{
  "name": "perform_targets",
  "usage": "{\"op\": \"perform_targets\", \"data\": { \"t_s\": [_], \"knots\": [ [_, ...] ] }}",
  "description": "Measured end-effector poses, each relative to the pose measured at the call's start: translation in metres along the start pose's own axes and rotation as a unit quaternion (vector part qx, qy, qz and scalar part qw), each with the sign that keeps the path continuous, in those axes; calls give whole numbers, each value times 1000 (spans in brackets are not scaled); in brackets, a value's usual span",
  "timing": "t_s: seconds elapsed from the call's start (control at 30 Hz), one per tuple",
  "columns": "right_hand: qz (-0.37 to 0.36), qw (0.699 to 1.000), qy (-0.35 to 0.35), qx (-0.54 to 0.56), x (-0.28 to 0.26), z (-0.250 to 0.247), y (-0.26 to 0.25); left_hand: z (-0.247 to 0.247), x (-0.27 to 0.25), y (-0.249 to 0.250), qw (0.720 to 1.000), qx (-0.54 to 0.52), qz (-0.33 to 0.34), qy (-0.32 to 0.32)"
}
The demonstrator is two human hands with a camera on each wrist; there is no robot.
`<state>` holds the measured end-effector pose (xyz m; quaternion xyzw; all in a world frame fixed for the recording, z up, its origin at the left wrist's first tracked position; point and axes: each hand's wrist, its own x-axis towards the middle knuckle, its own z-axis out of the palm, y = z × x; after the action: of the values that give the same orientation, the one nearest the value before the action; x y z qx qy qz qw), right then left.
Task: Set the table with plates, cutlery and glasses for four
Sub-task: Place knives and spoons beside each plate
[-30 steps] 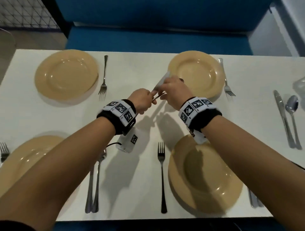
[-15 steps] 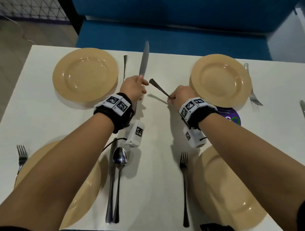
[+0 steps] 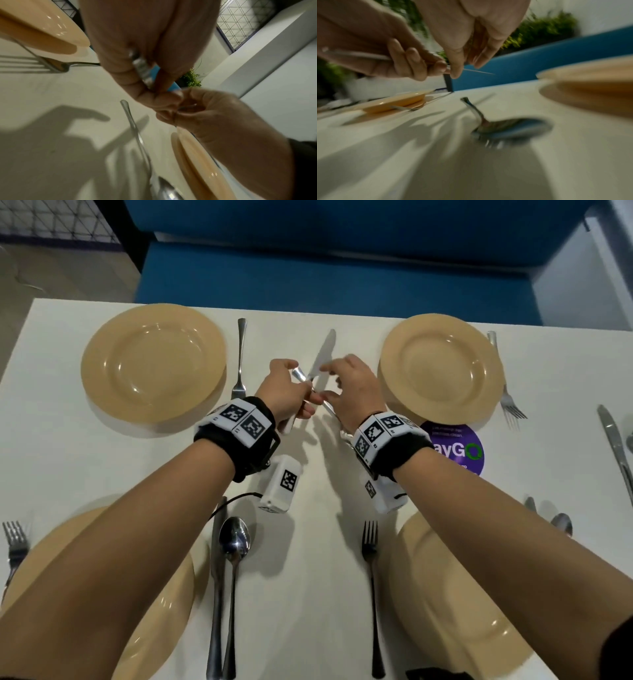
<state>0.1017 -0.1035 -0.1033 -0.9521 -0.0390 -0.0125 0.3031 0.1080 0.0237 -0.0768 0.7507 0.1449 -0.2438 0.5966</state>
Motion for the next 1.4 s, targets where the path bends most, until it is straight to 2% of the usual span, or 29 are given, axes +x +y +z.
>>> {"op": "perform_targets", "data": {
  "t_s": [0.07, 0.17, 0.27, 0.33, 0.37, 0.4, 0.47, 0.57, 0.7, 0.83, 0.9, 0.97, 1.07, 1.23, 1.4],
  "knots": [
    [-100, 994, 50, -14, -3, -6, -7, 1, -1, 6, 998, 57, -4, -30],
    [-182, 977, 34, -103, 1, -15, 0, 3, -2, 17, 997, 35, 3, -72],
    [-162, 970, 13, -179, 8, -31, 12, 5, -4, 28, 987, -128, -26, -91],
    [-140, 966, 32, -215, 10, -46, 18, 4, 3, 29, 977, -205, -43, -48],
    [-117, 966, 27, -227, 11, -54, 19, 4, 8, 27, 979, -196, -46, -11],
    [-77, 968, 8, -239, 12, -63, 19, 6, 13, 23, 987, -150, -49, 26],
    [15, 964, -26, -265, 17, -76, 23, 14, 20, 9, 997, 12, -49, 65],
    [106, 967, -38, -229, 26, -81, 27, 35, 23, -13, 972, 222, -35, 63],
    [213, 973, -51, -77, 37, -74, 36, 54, 28, -21, 967, 232, -36, 102],
    [256, 961, -99, -33, 40, -53, 37, 47, 45, -14, 959, 257, -27, 118],
    [261, 955, -138, -34, 40, -38, 38, 43, 51, -11, 957, 265, -10, 120],
    [263, 952, -149, -38, 39, -22, 39, 40, 56, -9, 955, 273, 7, 116],
    [274, 953, -127, -16, 38, -5, 37, 36, 60, -7, 948, 300, 23, 105],
    [250, 963, -87, -46, 38, -2, 38, 34, 59, -15, 950, 299, 39, 79],
    [163, 981, -53, -88, 30, 6, 41, 32, 60, -14, 950, 301, 58, 65]
  ]
}}
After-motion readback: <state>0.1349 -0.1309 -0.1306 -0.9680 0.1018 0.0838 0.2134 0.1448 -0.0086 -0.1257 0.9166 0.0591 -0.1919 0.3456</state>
